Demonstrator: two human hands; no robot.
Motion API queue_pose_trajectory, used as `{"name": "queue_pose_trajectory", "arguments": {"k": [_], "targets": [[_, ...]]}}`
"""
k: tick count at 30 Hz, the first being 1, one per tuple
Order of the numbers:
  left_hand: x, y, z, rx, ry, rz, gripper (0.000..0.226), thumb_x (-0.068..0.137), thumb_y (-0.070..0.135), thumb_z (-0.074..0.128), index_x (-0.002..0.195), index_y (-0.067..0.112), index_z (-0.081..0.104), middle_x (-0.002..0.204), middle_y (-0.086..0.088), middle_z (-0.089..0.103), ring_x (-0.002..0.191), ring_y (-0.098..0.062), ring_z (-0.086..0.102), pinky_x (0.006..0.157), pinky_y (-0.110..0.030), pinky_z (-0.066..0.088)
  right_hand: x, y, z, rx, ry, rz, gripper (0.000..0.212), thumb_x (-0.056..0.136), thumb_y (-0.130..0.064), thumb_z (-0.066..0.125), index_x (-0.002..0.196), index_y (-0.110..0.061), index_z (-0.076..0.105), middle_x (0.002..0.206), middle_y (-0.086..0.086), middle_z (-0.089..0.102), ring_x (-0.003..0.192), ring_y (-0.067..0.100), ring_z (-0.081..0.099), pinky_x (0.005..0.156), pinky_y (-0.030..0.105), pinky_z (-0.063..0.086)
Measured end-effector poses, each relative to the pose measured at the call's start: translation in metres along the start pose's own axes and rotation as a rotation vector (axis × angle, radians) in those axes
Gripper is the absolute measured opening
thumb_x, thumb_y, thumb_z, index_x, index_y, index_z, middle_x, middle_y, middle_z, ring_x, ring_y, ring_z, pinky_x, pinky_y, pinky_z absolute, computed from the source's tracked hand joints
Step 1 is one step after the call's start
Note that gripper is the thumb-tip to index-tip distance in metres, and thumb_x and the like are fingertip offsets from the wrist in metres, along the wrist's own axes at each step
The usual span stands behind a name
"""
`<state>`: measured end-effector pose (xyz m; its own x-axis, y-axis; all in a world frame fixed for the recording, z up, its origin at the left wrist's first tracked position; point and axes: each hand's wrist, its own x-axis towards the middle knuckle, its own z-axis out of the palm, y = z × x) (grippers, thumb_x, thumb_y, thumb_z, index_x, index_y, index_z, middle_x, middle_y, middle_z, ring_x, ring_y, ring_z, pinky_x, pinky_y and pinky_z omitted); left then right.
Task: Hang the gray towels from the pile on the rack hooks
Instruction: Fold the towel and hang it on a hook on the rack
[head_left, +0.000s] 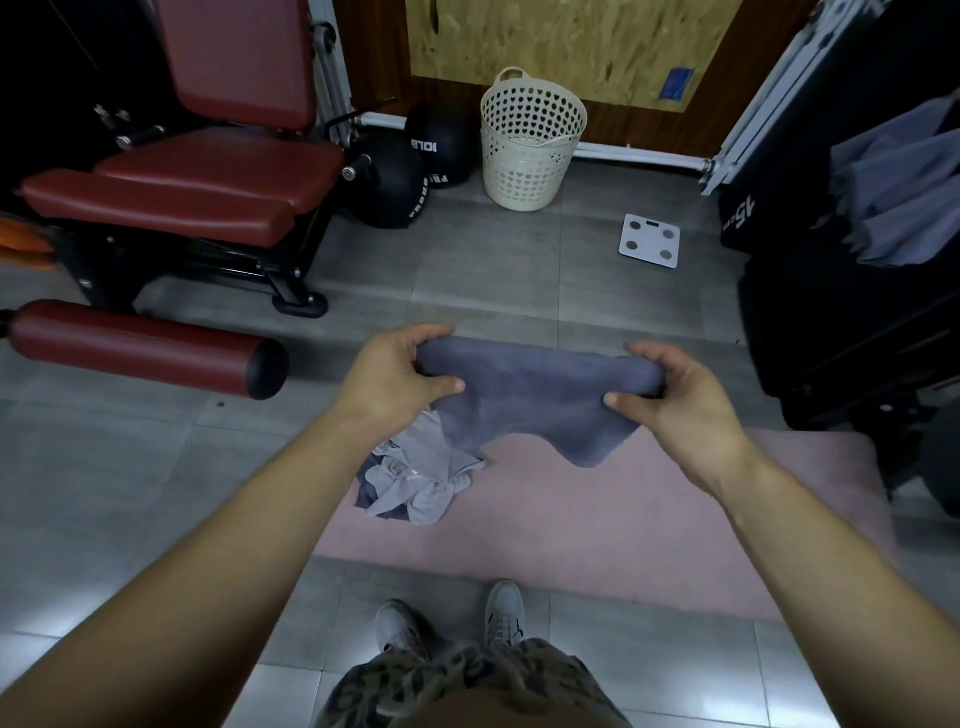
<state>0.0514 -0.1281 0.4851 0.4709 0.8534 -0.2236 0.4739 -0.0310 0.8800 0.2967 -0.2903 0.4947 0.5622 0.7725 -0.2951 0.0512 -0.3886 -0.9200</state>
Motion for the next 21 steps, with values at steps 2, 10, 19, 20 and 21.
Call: {"name": "queue_pose_trajectory", "arguments": {"k": [2,10,19,20,21], "targets": [[0.002,0.0,-0.003,0.175,0.028,0.051,0.051,0.071,0.01,0.086,0.119,0.02,0.071,0.109,0.006,0.073,0.1,-0.011,0.068,0.094,-0.029,0.054,0.001,0.0,0.0,-0.258,0.035,-0.037,0.039,0.078,-0.003,0.081,0.109,-0.021,0.064,0.107,-0.003,0.072,0.097,0.01,0.068,0.078,0.011,0.053],[-0.003,-0.002,-0.006,0.562,0.155,0.135,0.016,0.09,0.032,0.062,0.106,0.032,0.065,0.099,0.002,0.071,0.093,-0.026,0.064,0.075,-0.035,0.052,0.001,-0.006,0.001,-0.635,0.101,-0.156,0.014,0.086,-0.024,0.076,0.082,-0.02,0.064,0.079,-0.008,0.062,0.071,0.014,0.058,0.062,0.021,0.044],[0.0,-0.037,-0.006,0.476,0.1,0.133,0.014,0.091,0.026,0.067,0.103,0.019,0.068,0.108,-0.001,0.054,0.113,-0.026,0.052,0.096,-0.036,0.046,-0.007,0.001,0.006,-0.086,0.025,-0.113,0.006,0.087,-0.007,0.075,0.083,-0.005,0.071,0.069,-0.006,0.07,0.061,0.004,0.061,0.059,0.017,0.048],[0.0,-0.041,-0.006,0.439,0.071,0.158,0.011,0.091,0.025,0.067,0.099,0.018,0.067,0.111,0.0,0.056,0.112,-0.024,0.052,0.098,-0.034,0.044,-0.007,0.003,0.005,-0.011,0.012,-0.105,0.002,0.089,-0.005,0.071,0.088,-0.004,0.071,0.072,-0.004,0.072,0.064,0.006,0.063,0.061,0.019,0.051],[0.0,-0.044,-0.005,0.407,0.028,0.171,0.007,0.09,0.026,0.067,0.094,0.021,0.065,0.109,0.002,0.059,0.107,-0.021,0.054,0.097,-0.034,0.044,-0.009,0.004,0.004,0.044,0.002,-0.089,0.003,0.091,-0.004,0.068,0.093,-0.003,0.07,0.077,0.0,0.073,0.068,0.009,0.065,0.064,0.021,0.054]]}}
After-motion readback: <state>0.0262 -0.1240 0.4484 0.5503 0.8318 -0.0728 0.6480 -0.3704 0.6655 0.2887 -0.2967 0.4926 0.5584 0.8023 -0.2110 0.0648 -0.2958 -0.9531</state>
